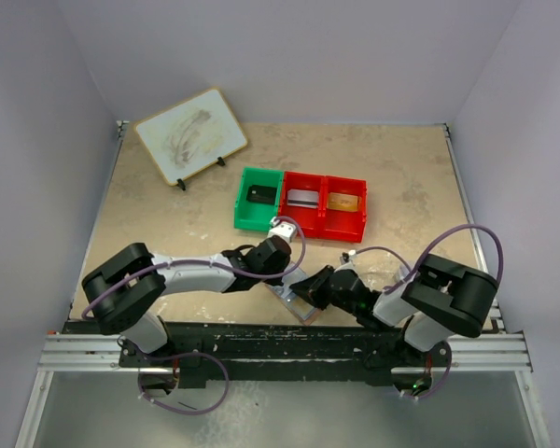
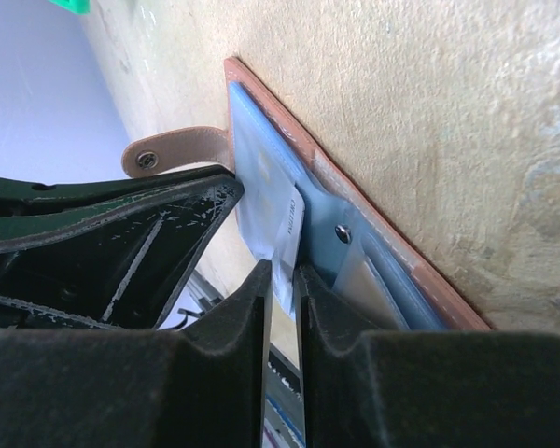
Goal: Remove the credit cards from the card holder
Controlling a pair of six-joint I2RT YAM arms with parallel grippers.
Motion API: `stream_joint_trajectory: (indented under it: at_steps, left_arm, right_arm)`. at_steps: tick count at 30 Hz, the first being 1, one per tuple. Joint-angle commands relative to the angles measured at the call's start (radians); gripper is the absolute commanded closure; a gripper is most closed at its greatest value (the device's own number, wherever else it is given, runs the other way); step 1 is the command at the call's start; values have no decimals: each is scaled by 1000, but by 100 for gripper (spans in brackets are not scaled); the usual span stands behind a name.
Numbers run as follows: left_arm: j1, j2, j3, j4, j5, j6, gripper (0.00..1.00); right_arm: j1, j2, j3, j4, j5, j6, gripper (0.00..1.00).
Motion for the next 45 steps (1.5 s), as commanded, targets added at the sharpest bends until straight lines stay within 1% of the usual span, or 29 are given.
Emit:
stream_joint_trajectory:
  at_steps: [1,5,8,14,17,24,29,36,38,40,42,45]
  left_arm:
    - [-15,42,-63,-17,130,-52,94]
    - [-15,35,-67,-29,100,-59,95]
    - [-15,36,-61,-38,79,-62,95]
    - [-15,52,-45,-60,20,-71,96]
    - [-15,66,-43,-61,9,-75,96]
    - [-15,89,-54,-53,-7,-85,97]
    - [-15,92,-54,-50,-9,-86,97]
    - [-15,86,-43,-58,-7,-82,97]
    - [-15,68,-41,-60,-6,-83,95]
    - [-17,30,-35,-62,-12,-88,91]
    - [-20,-23,-30,-60,-22,-109,85]
    - [-25,-105,-27,-21,3,-132,75]
  right_arm:
    - [1,38,-13,49,46,-1,85]
    - [1,12,-20,23,69,-4,91]
    - [2,-30,-17,-33,80,-12,100]
    - [2,-112,-42,-93,90,-8,100]
    - [2,-150,-58,-112,80,4,100]
    - [2,-219,-65,-223,45,-2,100]
    - [2,-244,-119,-199,40,19,98]
    - [1,-247,-116,-210,39,17,96]
    - [1,-239,-116,-203,36,21,96]
    - [1,-232,-112,-206,34,26,95]
    - [1,-228,-110,-215,36,33,95]
    - [1,-227,-110,-216,51,36,94]
